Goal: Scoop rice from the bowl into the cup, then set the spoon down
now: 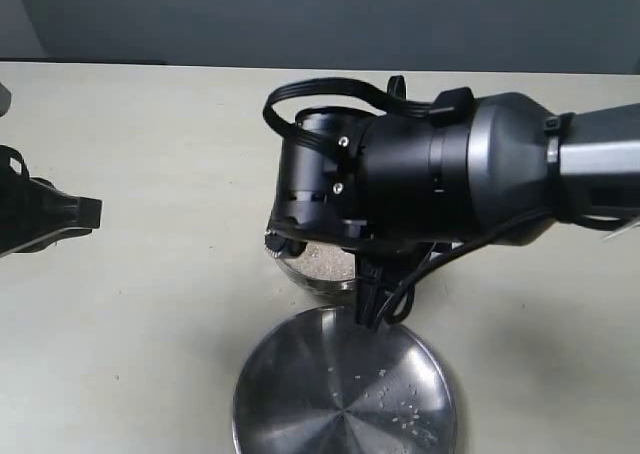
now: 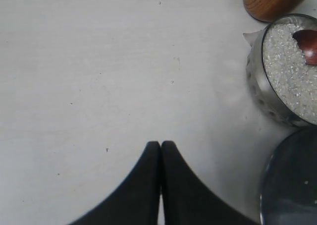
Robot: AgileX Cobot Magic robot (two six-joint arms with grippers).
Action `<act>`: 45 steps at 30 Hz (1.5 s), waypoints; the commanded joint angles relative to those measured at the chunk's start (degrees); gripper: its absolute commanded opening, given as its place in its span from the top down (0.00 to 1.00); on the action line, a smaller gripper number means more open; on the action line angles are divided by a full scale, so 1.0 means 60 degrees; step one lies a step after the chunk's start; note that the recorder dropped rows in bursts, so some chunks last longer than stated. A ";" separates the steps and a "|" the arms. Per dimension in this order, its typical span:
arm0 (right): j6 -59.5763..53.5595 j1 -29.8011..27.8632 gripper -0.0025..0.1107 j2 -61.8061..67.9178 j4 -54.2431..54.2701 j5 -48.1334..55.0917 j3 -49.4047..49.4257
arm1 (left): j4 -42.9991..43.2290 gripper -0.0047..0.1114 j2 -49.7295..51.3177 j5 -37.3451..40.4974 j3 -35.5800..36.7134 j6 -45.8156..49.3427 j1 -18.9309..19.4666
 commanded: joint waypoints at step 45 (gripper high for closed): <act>0.1587 0.0026 0.98 -0.0531 0.1838 -0.1412 -0.0057 | 0.0046 0.95 0.0025 0.0068 0.0031 -0.0003 -0.0016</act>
